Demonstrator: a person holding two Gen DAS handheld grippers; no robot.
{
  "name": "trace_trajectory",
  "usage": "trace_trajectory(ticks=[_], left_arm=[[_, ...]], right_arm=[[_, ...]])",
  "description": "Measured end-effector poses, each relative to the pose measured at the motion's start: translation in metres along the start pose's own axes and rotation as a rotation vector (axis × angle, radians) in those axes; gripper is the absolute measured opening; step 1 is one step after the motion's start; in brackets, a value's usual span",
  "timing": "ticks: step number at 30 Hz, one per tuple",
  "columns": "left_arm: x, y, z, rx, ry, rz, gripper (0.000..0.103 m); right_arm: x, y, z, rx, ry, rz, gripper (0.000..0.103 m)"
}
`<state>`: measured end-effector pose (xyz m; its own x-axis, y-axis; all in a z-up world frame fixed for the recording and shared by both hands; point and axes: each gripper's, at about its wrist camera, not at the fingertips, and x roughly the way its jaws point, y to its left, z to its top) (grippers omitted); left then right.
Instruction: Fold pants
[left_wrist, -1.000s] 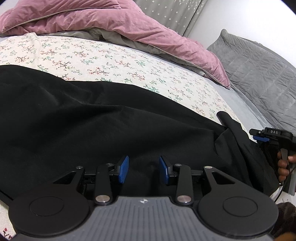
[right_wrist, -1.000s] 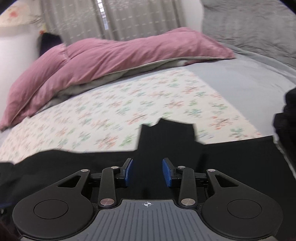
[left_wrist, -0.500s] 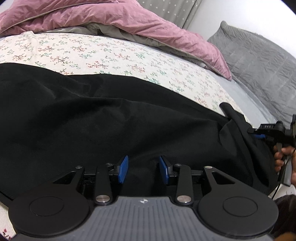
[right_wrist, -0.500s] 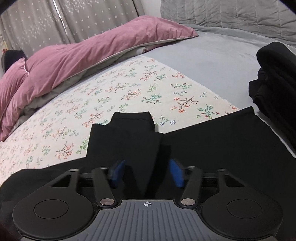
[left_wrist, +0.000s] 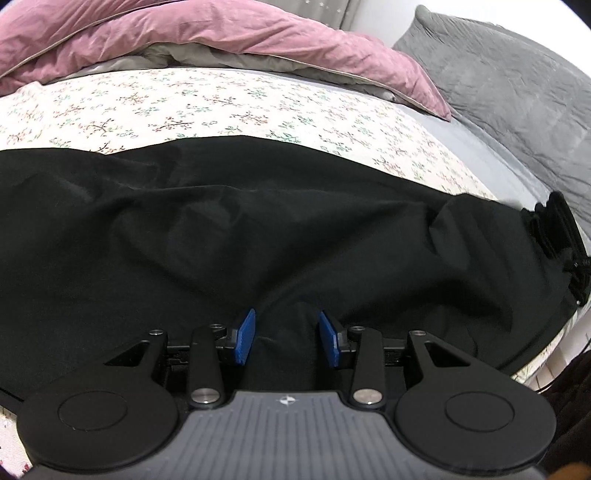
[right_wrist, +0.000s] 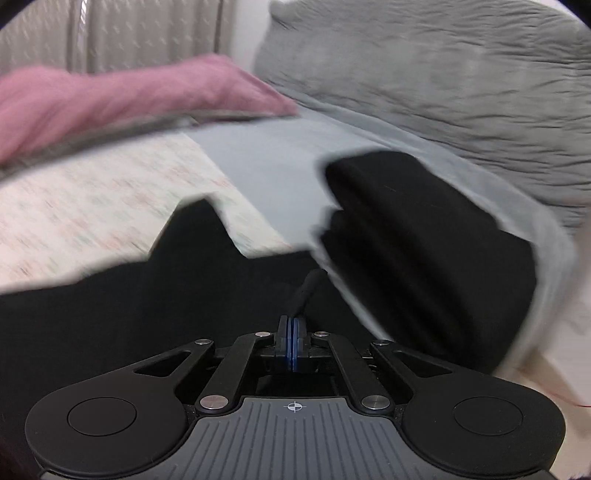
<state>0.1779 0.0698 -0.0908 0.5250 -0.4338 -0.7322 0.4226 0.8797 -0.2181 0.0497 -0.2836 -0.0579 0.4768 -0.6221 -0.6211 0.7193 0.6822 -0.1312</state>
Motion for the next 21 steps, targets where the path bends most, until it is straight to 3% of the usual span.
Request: trace_trajectory(ticks=[5,10,16,21], left_arm=[[0.002,-0.001,-0.002,0.041,0.009,-0.004,0.043],[-0.001,0.0,-0.005,0.071,0.015,-0.021,0.043],[-0.007,0.004,-0.009,0.086,0.034,-0.083,0.043],[-0.008,0.0,-0.008,0.135,0.075,-0.102,0.043]], right_arm=[[-0.002,-0.018,-0.026,-0.005,0.056,-0.043,0.0],[-0.008,-0.017,-0.041,-0.048,0.059,-0.082,0.0],[-0.005,-0.023,-0.04,-0.051,0.074,-0.163,0.0],[0.0,-0.022,-0.044,-0.074,0.13,-0.174,0.0]])
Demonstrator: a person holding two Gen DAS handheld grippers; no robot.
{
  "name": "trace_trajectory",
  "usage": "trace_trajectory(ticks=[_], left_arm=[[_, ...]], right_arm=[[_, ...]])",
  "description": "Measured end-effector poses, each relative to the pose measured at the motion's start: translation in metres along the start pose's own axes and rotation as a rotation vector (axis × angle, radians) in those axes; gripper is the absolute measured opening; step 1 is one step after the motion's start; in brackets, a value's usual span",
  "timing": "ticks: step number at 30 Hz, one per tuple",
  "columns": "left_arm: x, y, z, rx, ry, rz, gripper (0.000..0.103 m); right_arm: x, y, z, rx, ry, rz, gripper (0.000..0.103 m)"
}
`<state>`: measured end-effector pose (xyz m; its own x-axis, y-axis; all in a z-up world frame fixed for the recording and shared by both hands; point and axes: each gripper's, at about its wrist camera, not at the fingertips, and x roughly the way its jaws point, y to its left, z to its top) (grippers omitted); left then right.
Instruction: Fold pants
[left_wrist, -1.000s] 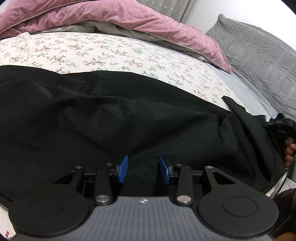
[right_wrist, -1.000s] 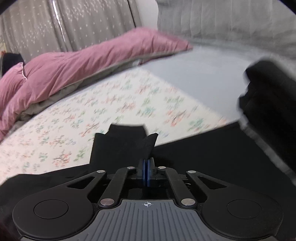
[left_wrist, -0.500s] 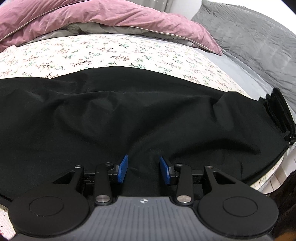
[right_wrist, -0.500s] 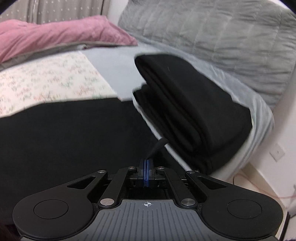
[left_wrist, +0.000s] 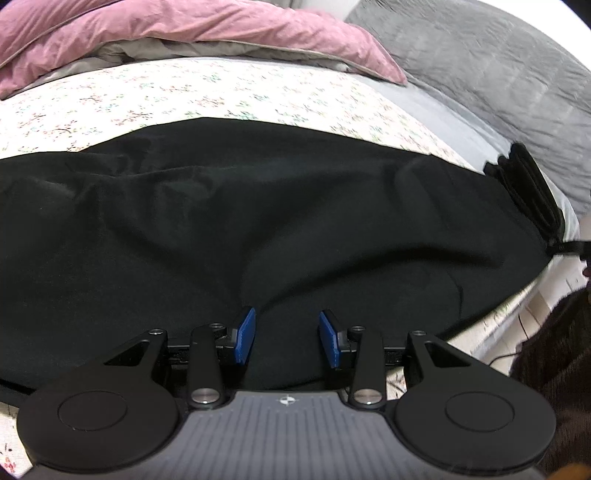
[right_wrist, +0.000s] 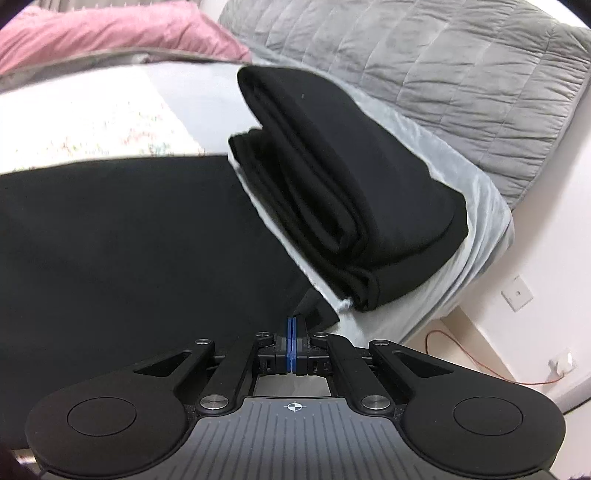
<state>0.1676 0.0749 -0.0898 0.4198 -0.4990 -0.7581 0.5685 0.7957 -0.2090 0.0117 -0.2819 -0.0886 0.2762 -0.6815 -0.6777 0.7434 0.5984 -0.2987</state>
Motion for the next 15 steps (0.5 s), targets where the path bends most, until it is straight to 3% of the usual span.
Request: trace_trajectory(ticks=[6,13,15], left_arm=[[-0.01,0.01,0.005,-0.044,-0.023,-0.02,0.044],[-0.03,0.027,0.037,-0.064,-0.161,0.056,0.065],[-0.024,0.032,0.051,-0.092,-0.163,0.082,0.066]], right_arm=[[-0.007,-0.007,0.002,0.009,0.035,0.025,0.003],[-0.043,-0.016,0.021,0.023,-0.054,0.157,0.03],[-0.053,-0.008,0.032,-0.002,-0.096,0.215,0.052]])
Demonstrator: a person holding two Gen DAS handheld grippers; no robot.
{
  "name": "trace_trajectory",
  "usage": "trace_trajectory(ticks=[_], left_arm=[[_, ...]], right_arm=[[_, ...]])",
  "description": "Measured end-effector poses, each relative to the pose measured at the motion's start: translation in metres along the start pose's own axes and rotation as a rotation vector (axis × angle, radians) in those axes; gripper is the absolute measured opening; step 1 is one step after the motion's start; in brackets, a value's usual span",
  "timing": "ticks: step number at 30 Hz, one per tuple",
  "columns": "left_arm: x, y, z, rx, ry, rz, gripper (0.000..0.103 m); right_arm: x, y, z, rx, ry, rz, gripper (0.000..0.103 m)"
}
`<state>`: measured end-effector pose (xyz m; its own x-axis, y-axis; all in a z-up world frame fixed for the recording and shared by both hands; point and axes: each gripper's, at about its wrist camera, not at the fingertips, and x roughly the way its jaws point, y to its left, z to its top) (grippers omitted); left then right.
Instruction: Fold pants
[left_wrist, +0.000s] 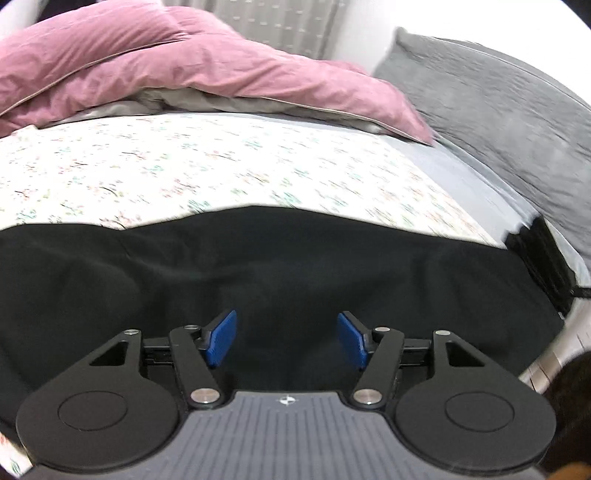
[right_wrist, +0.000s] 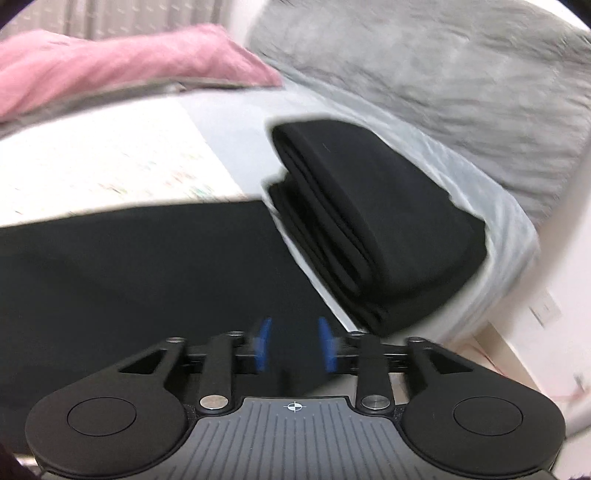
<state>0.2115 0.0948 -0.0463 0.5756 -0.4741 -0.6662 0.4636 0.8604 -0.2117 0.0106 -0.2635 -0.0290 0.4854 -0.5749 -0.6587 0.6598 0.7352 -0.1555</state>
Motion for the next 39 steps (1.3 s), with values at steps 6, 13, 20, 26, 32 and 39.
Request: trace_trajectory(ticks=[6,13,20,26,32,39], left_arm=[[0.033,-0.012,0.034,0.047,-0.035,-0.011,0.066],[0.072,0.003,0.035,0.034,-0.005,0.002,0.066],[0.081,0.025,0.05,-0.059,0.032,0.023,0.066],[0.095,0.033,0.048,-0.084,0.045,0.028,0.066],[0.101,0.032,0.047,-0.07,0.067,0.018,0.066],[0.103,0.033,0.051,-0.12,0.068,-0.025,0.066]], right_arm=[[0.005,0.059,0.037,-0.081,-0.023,0.321,0.061],[0.017,0.158,0.079,-0.212,-0.061,0.641,0.07],[0.042,0.271,0.095,-0.416,-0.089,0.843,0.07],[0.061,0.336,0.09,-0.523,-0.07,0.931,0.07],[0.095,0.342,0.1,-0.51,-0.024,0.97,0.065],[0.105,0.326,0.103,-0.482,0.032,1.086,0.008]])
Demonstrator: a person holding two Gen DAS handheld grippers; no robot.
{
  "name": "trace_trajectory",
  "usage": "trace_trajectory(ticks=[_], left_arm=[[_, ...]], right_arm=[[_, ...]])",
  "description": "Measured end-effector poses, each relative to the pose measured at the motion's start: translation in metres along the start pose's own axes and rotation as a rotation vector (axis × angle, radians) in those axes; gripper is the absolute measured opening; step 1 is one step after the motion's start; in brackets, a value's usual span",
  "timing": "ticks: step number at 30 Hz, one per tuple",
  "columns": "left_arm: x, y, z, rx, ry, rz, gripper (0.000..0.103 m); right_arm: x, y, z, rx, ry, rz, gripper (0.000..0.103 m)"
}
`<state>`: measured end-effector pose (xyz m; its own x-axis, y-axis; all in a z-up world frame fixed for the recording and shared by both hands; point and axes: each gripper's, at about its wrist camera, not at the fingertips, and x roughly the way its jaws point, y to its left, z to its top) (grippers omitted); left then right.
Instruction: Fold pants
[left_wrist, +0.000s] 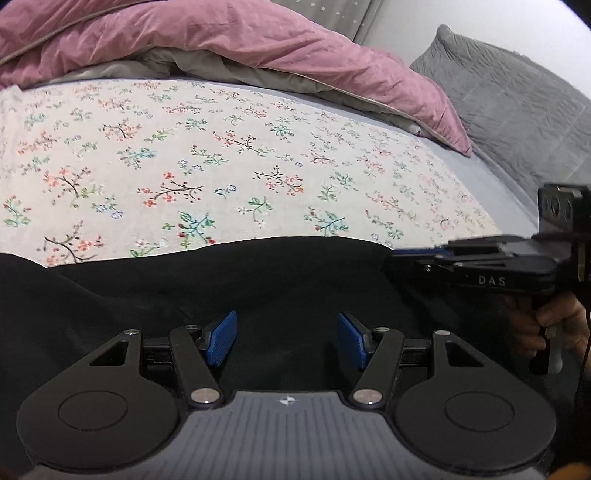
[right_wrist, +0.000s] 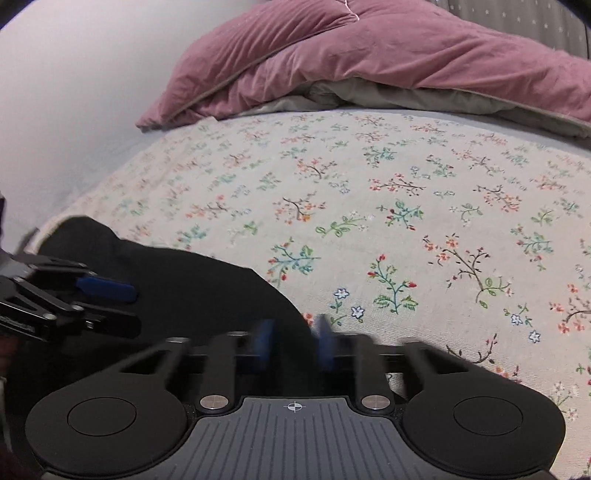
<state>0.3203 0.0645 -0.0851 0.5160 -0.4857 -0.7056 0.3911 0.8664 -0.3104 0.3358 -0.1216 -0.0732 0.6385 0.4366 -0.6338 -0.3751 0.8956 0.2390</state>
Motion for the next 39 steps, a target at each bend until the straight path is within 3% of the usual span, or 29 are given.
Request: trace_trajectory(ticks=[2,7,13,18,21,24,26,31,32,34,35,37,39], left_arm=[[0.001,0.0,0.002,-0.02,-0.003,-0.008,0.066],[-0.013,-0.003,0.01,0.015,-0.098,0.017,0.066],[-0.025,0.006,0.02,0.053,-0.201,0.039,0.066],[-0.002,0.014,0.024,0.038,-0.165,0.076,0.066],[0.002,0.017,0.026,0.011,-0.15,0.076,0.066],[-0.007,0.012,0.029,-0.003,-0.122,-0.016,0.066],[-0.008,0.002,0.027,0.051,-0.098,-0.04,0.067],[0.008,-0.021,0.007,0.153,-0.02,0.106,0.067],[0.009,-0.023,0.005,0.153,-0.016,0.134,0.065],[0.009,-0.027,-0.001,0.154,-0.019,0.19,0.044],[0.008,-0.026,-0.001,0.143,-0.027,0.214,0.02],[0.003,-0.019,-0.005,0.078,-0.048,0.2,0.013],[-0.006,-0.011,-0.007,0.025,-0.081,0.179,0.008]], right_arm=[[-0.008,0.002,0.0,-0.004,-0.012,0.044,0.001],[-0.028,0.021,0.0,-0.093,-0.042,0.115,0.001],[-0.029,0.05,-0.009,-0.227,0.027,0.196,0.001],[-0.005,0.07,-0.027,-0.307,0.135,0.178,0.001],[-0.001,0.079,-0.033,-0.338,0.149,0.178,0.001],[-0.006,0.085,-0.032,-0.352,0.15,0.199,0.001],[-0.009,0.088,-0.033,-0.356,0.154,0.215,0.001],[-0.007,0.095,-0.036,-0.372,0.172,0.245,0.001],[-0.006,0.096,-0.038,-0.375,0.176,0.241,0.001],[-0.005,0.097,-0.039,-0.373,0.179,0.238,0.002],[-0.005,0.096,-0.038,-0.368,0.178,0.238,0.001],[-0.004,0.095,-0.035,-0.353,0.175,0.241,0.002],[-0.004,0.092,-0.032,-0.33,0.172,0.257,0.01]])
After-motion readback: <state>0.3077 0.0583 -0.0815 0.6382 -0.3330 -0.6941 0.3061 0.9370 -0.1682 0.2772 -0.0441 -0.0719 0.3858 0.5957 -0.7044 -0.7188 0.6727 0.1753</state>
